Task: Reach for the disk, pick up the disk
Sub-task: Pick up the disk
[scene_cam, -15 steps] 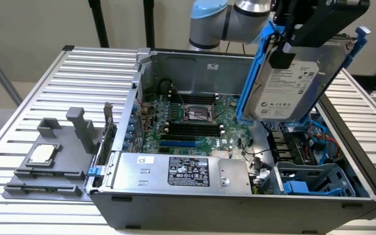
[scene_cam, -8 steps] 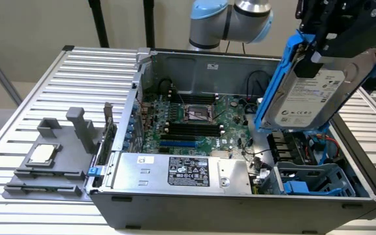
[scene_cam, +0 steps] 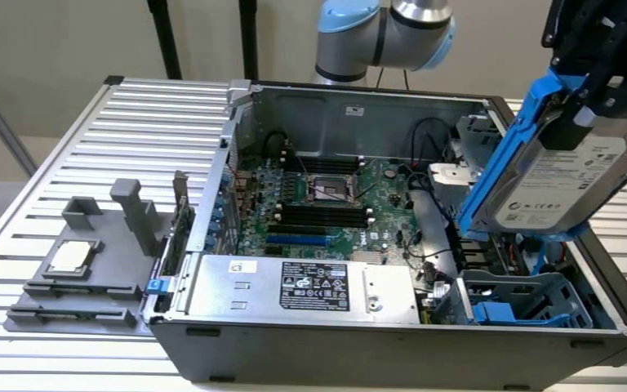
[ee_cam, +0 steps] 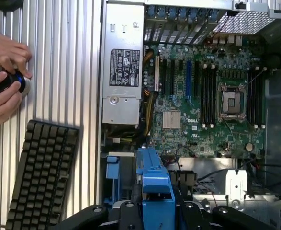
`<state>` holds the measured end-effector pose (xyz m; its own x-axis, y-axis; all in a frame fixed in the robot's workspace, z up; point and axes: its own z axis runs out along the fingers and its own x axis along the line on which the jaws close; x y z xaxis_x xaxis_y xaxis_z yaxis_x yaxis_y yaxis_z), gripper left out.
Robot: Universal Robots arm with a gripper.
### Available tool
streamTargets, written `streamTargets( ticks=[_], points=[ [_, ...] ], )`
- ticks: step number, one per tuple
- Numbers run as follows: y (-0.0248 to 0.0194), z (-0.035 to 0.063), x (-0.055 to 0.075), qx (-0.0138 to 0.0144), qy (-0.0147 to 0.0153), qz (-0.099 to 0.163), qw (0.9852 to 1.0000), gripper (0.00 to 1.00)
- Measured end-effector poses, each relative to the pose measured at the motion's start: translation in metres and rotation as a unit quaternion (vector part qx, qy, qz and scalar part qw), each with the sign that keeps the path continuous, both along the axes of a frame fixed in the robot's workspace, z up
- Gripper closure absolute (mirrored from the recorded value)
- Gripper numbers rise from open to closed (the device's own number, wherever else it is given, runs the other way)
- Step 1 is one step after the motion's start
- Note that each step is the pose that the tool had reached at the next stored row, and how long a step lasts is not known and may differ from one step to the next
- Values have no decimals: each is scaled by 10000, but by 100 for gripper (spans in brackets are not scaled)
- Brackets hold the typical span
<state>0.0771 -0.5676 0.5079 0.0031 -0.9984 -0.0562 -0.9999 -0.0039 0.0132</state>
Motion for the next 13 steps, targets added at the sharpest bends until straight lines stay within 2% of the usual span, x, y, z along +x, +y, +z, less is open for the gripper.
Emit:
streamTargets(
  ticks=[8,13],
  points=[
    [-203,-46,237,0,0,0,10000,67],
    [-211,-55,289,0,0,-1,10000,67]
  ],
)
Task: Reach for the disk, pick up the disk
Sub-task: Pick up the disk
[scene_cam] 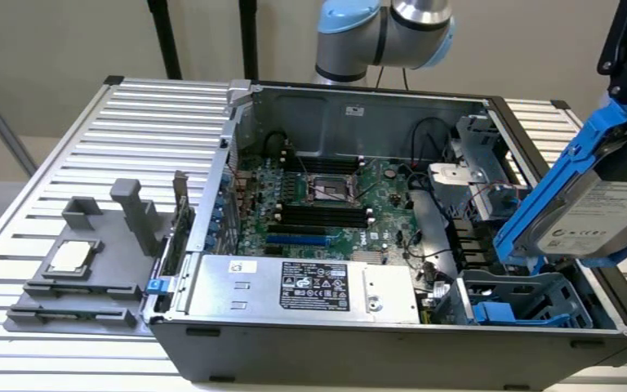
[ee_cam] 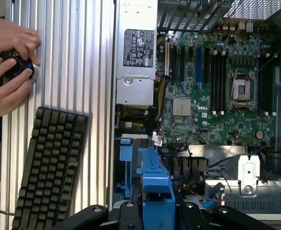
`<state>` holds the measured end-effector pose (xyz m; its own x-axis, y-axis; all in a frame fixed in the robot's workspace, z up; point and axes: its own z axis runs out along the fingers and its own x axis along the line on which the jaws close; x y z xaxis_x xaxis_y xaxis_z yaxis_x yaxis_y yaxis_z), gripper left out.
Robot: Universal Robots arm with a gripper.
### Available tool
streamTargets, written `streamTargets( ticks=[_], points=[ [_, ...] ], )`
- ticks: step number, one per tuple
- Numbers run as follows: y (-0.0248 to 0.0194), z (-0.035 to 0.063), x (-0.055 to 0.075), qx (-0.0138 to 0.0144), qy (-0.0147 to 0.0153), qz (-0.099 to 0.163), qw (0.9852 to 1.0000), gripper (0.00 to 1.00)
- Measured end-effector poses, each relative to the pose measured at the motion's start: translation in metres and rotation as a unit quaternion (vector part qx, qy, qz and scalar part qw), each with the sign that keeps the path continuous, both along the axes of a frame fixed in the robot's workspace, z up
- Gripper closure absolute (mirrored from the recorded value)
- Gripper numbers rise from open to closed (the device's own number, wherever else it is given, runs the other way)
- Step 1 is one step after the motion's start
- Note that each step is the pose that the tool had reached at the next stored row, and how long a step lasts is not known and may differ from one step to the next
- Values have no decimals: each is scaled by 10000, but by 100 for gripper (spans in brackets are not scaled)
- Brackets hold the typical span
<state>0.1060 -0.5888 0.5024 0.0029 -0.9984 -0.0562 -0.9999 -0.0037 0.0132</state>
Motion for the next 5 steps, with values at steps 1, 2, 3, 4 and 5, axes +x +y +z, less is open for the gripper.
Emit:
streamTargets(
  ticks=[1,2,3,4,5],
  points=[
    [0,0,0,0,0,0,10000,67],
    [-1,0,4,0,0,1,10000,67],
    [-1,0,6,0,0,1,10000,67],
    [-1,0,6,0,0,1,10000,67],
    [-1,0,7,0,0,1,10000,67]
  ],
)
